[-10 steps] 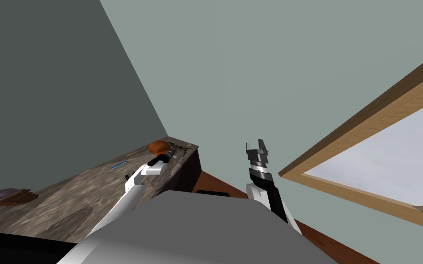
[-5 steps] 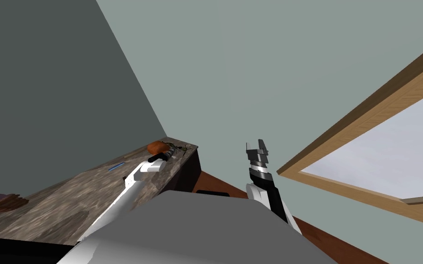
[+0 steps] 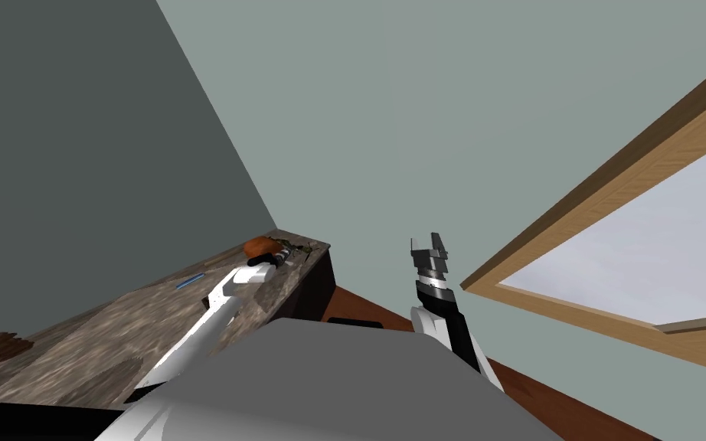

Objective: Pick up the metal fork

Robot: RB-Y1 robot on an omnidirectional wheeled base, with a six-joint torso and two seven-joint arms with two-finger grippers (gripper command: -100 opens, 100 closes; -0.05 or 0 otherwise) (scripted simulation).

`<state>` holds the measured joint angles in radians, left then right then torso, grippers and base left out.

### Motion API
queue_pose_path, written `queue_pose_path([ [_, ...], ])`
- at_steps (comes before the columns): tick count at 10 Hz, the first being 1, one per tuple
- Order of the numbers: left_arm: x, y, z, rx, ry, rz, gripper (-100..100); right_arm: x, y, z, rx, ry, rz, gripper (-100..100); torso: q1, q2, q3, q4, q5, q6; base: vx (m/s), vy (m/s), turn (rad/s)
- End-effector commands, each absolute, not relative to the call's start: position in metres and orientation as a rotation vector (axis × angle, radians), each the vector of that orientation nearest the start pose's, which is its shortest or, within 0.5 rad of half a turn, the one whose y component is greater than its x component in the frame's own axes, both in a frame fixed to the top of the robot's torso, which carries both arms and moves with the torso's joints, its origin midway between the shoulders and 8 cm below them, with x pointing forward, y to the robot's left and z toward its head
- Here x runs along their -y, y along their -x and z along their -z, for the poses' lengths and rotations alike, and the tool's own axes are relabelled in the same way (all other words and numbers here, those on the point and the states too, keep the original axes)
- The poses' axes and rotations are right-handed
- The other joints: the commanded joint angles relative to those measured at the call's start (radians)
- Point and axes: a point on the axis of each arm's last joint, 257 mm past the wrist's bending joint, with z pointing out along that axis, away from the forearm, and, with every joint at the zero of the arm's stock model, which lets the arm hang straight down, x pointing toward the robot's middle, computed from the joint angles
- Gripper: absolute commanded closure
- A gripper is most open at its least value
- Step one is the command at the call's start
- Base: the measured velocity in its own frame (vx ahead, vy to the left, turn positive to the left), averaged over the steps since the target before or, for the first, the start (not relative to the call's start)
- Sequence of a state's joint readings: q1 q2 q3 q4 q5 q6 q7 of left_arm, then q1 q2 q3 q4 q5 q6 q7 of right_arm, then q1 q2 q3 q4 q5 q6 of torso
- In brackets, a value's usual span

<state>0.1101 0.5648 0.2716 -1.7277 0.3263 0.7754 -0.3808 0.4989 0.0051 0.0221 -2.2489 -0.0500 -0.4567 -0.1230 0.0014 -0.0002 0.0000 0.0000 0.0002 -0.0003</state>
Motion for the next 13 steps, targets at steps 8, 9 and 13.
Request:
queue_pose_path([
  [8, -0.550, -0.429, 0.300, -1.892, 1.444, 0.152, -100, 0.281, -0.357, -0.002, -0.588, -0.805, -1.452, 0, 0.000, 0.000, 0.000, 0.000, 0.000, 0.000, 0.007, 0.020, -0.035],
  [9, -0.549, -0.423, 0.304, -1.909, 1.463, 0.138, -100, 0.281, -0.357, -0.002, -0.588, -0.805, -1.452, 0, 0.000, -0.001, 0.000, 0.000, 0.000, 0.000, 0.011, 0.023, -0.039],
  [13, -0.558, -0.410, 0.313, -1.992, 1.542, 0.080, -100, 0.281, -0.357, -0.002, -0.588, -0.805, -1.452, 0, 0.000, -0.001, -0.001, 0.000, 0.000, 0.000, 0.016, 0.026, -0.044],
])
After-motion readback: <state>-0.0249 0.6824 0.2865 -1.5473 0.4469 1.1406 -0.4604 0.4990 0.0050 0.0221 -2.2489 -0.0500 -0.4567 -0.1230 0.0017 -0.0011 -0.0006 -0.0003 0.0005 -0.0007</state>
